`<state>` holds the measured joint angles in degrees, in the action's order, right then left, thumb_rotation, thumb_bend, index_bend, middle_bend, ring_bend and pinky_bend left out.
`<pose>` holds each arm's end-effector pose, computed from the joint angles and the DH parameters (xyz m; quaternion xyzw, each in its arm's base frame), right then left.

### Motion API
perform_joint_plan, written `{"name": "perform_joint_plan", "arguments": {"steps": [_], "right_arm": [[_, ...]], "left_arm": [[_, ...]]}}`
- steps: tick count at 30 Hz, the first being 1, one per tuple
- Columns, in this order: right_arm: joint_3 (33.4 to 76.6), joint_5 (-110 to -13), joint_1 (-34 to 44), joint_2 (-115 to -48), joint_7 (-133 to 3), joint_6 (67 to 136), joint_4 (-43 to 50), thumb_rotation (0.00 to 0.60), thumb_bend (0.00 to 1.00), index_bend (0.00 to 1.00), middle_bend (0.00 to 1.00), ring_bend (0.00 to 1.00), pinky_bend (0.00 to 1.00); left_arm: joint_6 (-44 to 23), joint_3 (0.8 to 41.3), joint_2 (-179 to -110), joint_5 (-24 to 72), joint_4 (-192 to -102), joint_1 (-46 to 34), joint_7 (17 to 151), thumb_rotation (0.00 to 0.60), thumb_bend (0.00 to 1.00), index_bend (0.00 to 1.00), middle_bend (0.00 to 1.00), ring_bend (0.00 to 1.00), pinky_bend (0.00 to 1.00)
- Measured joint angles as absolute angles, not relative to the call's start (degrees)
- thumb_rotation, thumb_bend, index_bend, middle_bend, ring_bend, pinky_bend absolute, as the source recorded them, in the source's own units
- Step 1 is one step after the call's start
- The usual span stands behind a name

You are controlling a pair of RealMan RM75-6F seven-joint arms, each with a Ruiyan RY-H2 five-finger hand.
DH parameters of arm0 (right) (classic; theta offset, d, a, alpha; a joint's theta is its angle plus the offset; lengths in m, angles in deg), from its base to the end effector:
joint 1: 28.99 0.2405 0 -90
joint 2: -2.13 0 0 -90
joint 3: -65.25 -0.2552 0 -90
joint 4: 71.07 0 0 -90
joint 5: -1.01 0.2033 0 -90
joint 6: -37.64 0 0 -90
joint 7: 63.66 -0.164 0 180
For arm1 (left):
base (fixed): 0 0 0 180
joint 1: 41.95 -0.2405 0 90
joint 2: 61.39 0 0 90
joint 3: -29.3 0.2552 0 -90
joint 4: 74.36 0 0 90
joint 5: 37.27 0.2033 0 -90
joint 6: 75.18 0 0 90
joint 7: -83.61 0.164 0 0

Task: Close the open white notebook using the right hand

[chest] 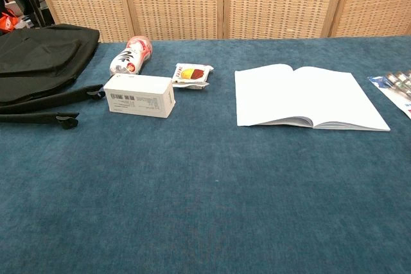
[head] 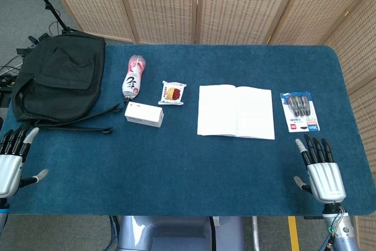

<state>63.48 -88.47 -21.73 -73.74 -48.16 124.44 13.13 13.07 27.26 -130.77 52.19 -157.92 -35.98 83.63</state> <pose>-0.2960 -0.2093 0.1086 0.6510 -0.2931 0.3538 0.6042 -0.3133 0.2049 0.1512 -0.6166 -0.3385 -0.3993 0.5880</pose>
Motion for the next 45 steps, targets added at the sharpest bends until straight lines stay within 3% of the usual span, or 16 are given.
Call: {"name": "perform_joint_plan", "arguments": {"steps": [22, 31, 45], "right_arm": [[62.8, -88.5, -21.4, -74.5, -46.6, 123.6, 13.8, 0.600, 0.20, 0.00, 0.00, 0.00, 0.00], [59.8, -85.8, -19.1, -76.4, -41.1, 121.2, 18.4, 0.600, 0.20, 0.00, 0.00, 0.00, 0.00], [54.3, -77.1, -10.9, -87.1, -25.2, 114.5, 24.7, 0.600, 0.20, 0.00, 0.00, 0.00, 0.00]], "left_arm": [[12.9, 27.1, -130.4, 52.1, -157.8, -35.9, 82.5, 0.553, 0.06, 0.00, 0.00, 0.00, 0.00], [13.3, 27.4, -130.2, 52.6, -158.2, -36.0, 82.3, 0.554, 0.06, 0.00, 0.00, 0.00, 0.00], [13.7, 27.2, -129.8, 52.6, -158.0, -36.2, 80.6, 0.552, 0.06, 0.00, 0.00, 0.00, 0.00]]}}
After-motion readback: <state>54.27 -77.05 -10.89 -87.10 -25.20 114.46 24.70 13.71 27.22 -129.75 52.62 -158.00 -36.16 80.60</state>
